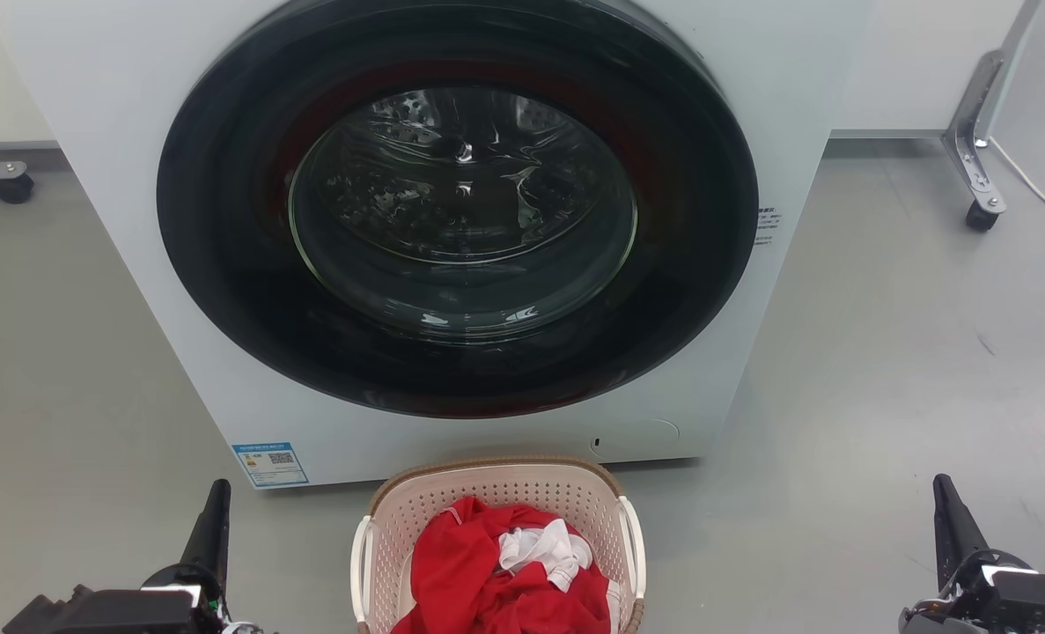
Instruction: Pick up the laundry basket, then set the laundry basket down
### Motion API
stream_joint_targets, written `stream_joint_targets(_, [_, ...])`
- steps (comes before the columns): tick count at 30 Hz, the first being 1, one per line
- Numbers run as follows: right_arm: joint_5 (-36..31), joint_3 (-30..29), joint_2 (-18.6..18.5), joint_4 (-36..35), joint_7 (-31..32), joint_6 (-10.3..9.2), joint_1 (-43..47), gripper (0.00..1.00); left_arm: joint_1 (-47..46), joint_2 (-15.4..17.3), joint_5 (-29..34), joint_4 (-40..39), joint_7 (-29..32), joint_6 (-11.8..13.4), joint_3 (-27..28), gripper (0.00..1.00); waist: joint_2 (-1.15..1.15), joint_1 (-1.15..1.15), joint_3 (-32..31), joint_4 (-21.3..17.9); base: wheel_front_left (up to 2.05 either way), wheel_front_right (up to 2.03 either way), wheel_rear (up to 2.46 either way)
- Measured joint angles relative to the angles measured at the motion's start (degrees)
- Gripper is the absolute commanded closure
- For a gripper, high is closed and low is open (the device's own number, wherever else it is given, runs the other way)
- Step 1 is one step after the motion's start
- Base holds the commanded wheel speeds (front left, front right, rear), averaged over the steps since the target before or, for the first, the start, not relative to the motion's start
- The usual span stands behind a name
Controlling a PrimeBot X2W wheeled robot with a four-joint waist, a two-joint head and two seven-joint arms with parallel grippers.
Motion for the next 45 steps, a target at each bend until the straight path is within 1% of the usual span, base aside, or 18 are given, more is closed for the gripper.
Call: stream_joint_targets(45, [0.01, 0.01, 0.01, 0.01, -0.01, 0.0, 0.0, 1.0, 0.0, -0.01, 0.0, 0.11, 0.0, 0.0, -0.01, 1.0, 0.0, 0.0, -0.01, 0.0, 0.0, 0.0, 0.0])
